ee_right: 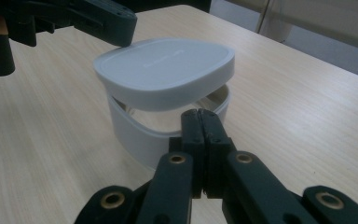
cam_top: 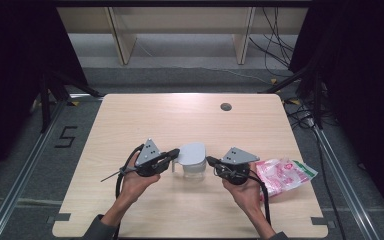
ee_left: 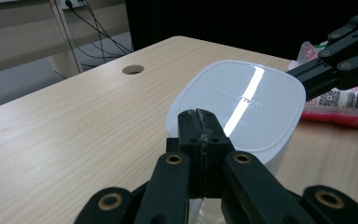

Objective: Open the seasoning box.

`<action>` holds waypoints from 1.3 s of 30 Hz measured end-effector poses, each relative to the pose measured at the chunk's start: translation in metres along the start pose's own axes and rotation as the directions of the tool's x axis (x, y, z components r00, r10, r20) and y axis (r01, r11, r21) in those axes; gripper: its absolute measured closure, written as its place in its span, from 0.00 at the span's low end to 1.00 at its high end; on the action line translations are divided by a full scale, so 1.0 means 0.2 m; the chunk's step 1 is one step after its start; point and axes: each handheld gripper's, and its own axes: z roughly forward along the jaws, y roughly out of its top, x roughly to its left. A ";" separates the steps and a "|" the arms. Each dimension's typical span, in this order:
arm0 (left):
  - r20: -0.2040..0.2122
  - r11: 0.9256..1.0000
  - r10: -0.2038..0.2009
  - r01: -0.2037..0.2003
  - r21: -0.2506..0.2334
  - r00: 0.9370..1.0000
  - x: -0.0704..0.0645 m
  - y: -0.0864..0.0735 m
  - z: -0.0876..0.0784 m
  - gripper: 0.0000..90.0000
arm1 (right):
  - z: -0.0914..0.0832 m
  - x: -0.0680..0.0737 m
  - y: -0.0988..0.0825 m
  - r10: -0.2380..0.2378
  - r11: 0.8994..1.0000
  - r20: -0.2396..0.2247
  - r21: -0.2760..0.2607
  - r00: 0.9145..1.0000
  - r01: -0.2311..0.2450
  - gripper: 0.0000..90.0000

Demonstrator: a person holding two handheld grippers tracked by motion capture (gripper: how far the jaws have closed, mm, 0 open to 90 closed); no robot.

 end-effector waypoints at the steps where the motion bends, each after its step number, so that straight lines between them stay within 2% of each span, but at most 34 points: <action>1: 0.000 1.000 0.000 0.000 0.000 1.000 0.00 0.00 0.00 0.99 | 0.01 0.00 0.00 -0.007 1.000 -0.001 -0.005 1.000 0.007 1.00; 3: 0.001 1.000 0.001 -0.001 0.003 1.000 0.00 0.00 0.00 0.99 | 0.01 0.01 0.00 0.000 1.000 0.000 0.002 1.000 0.000 1.00; 4: -0.001 1.000 0.001 -0.001 0.003 1.000 0.00 0.00 0.00 0.99 | 0.00 0.01 0.01 0.003 1.000 -0.014 0.015 1.000 -0.003 1.00; 5: -0.002 1.000 0.000 0.000 0.004 1.000 0.00 0.00 0.00 0.99 | 0.00 0.01 0.01 0.010 1.000 -0.017 0.011 1.000 -0.010 1.00; 6: -0.002 1.000 0.000 0.000 0.004 1.000 0.00 0.00 0.00 0.99 | 0.00 0.01 0.01 -0.008 1.000 -0.008 -0.005 1.000 0.008 1.00; 7: 0.001 1.000 0.002 -0.002 0.004 1.000 0.00 0.00 0.00 0.99 | 0.01 0.01 0.01 -0.004 1.000 -0.006 -0.007 1.000 0.004 1.00; 9: 0.003 1.000 0.000 0.000 0.005 1.000 0.00 0.00 0.00 0.99 | 0.00 0.01 0.01 -0.005 1.000 -0.020 0.008 1.000 0.006 1.00; 11: -0.001 1.000 -0.004 0.004 0.002 1.000 0.00 0.00 0.00 0.99 | 0.00 0.01 0.02 0.010 1.000 -0.009 -0.002 1.000 -0.010 1.00; 12: -0.001 1.000 -0.004 0.004 0.005 1.000 0.00 0.00 0.00 0.98 | 0.00 0.01 0.02 -0.001 1.000 -0.009 -0.003 1.000 0.001 1.00; 13: -0.001 1.000 -0.008 0.008 0.007 1.000 0.01 0.00 0.00 0.96 | 0.00 0.01 0.02 -0.015 1.000 -0.012 -0.015 1.000 0.015 1.00; 16: 0.008 1.000 -0.028 0.028 0.000 1.000 0.02 -0.01 -0.01 0.88 | 0.00 0.02 0.04 -0.004 1.000 -0.014 -0.021 1.000 0.003 1.00; 17: 0.013 0.999 -0.036 0.036 0.002 0.999 0.02 -0.01 -0.02 0.87 | -0.01 0.02 0.04 -0.003 1.000 -0.032 -0.009 0.999 0.002 1.00; 19: 0.008 0.999 -0.042 0.042 -0.005 0.999 0.03 -0.01 -0.03 0.78 | 0.00 0.02 0.05 -0.009 1.000 -0.016 -0.018 1.000 0.008 1.00; 21: 0.007 0.998 -0.055 0.055 -0.016 0.998 0.03 0.00 -0.04 0.73 | 0.00 0.03 0.06 -0.004 1.000 -0.029 -0.010 1.000 0.004 1.00; 25: 0.000 0.999 -0.047 0.047 -0.009 0.999 0.04 -0.01 -0.09 0.65 | 0.00 0.04 0.07 -0.003 1.000 -0.030 -0.019 1.000 0.002 1.00; 26: 0.007 0.999 -0.040 0.040 -0.007 0.999 0.04 -0.01 -0.10 0.64 | 0.01 0.04 0.08 -0.010 1.000 -0.048 -0.025 0.999 0.009 1.00; 28: 0.009 0.999 -0.046 0.046 -0.003 0.999 0.04 -0.02 -0.11 0.61 | 0.01 0.04 0.08 -0.011 1.000 -0.043 -0.026 0.999 0.010 1.00; 31: 0.003 0.999 -0.036 0.036 0.031 0.999 0.04 -0.05 -0.15 0.58 | 0.02 0.05 0.09 -0.004 1.000 -0.040 -0.025 0.999 0.003 1.00; 32: 0.004 0.999 -0.041 0.041 0.032 0.999 0.04 -0.05 -0.15 0.57 | 0.02 0.05 0.10 -0.021 0.999 -0.048 -0.026 0.999 0.020 1.00; 33: 0.000 0.998 -0.040 0.040 0.038 0.999 0.05 -0.06 -0.16 0.56 | 0.02 0.06 0.10 -0.004 1.000 -0.039 -0.028 0.999 0.003 1.00; 34: -0.004 0.998 -0.033 0.033 0.046 0.999 0.05 -0.06 -0.16 0.55 | 0.03 0.06 0.11 -0.025 0.999 -0.031 -0.048 0.999 0.023 1.00; 36: 0.004 0.998 -0.035 0.035 0.052 0.999 0.04 -0.07 -0.15 0.54 | 0.03 0.06 0.12 -0.039 0.998 -0.042 -0.046 0.998 0.037 1.00; 38: 0.010 0.998 -0.032 0.031 0.054 0.999 0.02 -0.07 -0.14 0.52 | 0.04 0.07 0.13 -0.031 0.998 -0.035 -0.057 0.999 0.029 1.00; 39: 0.010 0.998 -0.018 0.017 0.068 1.000 0.02 -0.08 -0.14 0.50 | 0.04 0.07 0.13 -0.035 0.998 -0.037 -0.055 0.999 0.033 1.00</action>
